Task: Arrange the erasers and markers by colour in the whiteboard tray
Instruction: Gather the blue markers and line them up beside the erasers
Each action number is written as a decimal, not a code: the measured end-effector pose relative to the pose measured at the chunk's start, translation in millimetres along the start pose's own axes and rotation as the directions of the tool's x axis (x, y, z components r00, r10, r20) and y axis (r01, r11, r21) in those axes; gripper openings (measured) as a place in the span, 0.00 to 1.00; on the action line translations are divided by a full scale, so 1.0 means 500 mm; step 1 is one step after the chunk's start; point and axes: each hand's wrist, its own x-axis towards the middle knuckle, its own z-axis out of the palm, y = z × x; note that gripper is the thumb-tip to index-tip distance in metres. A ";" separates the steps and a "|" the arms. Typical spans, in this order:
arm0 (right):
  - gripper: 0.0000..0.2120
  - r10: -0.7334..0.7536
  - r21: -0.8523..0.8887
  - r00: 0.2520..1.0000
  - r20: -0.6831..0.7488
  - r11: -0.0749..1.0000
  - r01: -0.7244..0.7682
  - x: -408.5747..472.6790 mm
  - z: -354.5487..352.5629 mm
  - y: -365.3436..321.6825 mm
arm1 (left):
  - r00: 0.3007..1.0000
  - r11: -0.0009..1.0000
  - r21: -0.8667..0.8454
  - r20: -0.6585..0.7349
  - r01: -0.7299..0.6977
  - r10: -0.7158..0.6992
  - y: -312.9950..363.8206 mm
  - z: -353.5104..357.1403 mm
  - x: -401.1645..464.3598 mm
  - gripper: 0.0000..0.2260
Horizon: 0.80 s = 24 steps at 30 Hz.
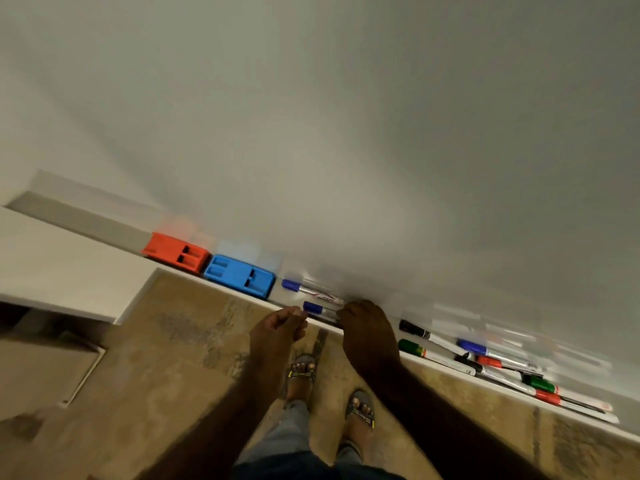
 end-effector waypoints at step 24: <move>0.13 -0.171 0.206 0.957 -0.236 0.953 0.221 -0.011 -0.021 -0.119 | 0.950 0.865 -0.463 0.307 0.197 -0.052 0.033 -0.016 -0.010 0.18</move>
